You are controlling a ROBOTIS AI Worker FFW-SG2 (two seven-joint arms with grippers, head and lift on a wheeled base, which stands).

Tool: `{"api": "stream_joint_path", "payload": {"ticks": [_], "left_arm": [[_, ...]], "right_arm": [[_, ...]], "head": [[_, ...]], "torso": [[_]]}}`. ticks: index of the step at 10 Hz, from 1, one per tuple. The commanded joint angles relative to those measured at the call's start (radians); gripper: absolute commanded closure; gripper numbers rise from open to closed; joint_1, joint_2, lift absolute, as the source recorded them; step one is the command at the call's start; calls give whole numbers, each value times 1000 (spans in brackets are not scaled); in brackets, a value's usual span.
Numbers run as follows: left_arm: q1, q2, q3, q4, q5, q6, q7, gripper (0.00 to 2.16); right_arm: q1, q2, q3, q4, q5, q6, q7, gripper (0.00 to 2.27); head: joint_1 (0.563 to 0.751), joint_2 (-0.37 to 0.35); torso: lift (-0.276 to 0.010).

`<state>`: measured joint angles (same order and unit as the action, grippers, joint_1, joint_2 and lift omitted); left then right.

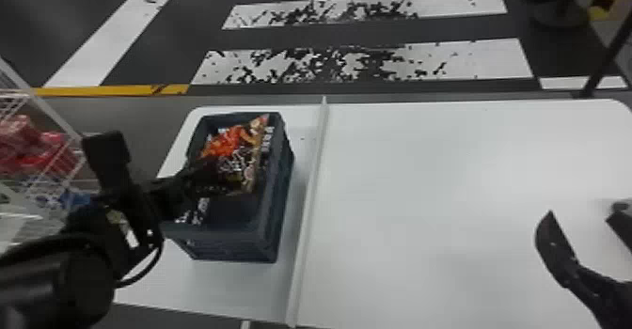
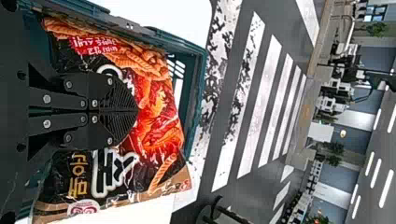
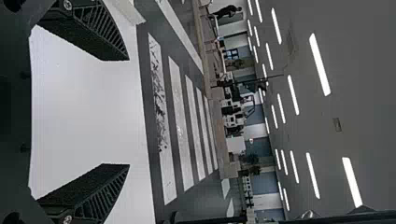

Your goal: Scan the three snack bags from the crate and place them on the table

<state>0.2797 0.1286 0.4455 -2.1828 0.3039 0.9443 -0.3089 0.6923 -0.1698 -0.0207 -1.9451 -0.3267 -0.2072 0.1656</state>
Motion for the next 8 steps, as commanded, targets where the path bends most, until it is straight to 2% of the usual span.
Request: {"api": "stream_joint_path", "payload": {"ticks": [1, 3, 5, 8], "left_arm": [[19, -6, 1, -61, 24, 0, -2, 2128], [42, -24, -5, -141, 27, 3, -4, 2128], [64, -32, -14, -210, 50, 18, -2, 2128], [81, -47, -65, -279, 57, 37, -2, 2132]], "right_arm": [[6, 1, -2, -9, -2, -8, 0, 66], [7, -1, -8, -9, -8, -14, 0, 66], [4, 1, -13, -9, -8, -14, 0, 66], [-10, 1, -38, -9, -32, -11, 0, 66]], "head": [[695, 185], [695, 160], [695, 139], [695, 82]], "torso": [[-62], [-62], [-62], [-62]]}}
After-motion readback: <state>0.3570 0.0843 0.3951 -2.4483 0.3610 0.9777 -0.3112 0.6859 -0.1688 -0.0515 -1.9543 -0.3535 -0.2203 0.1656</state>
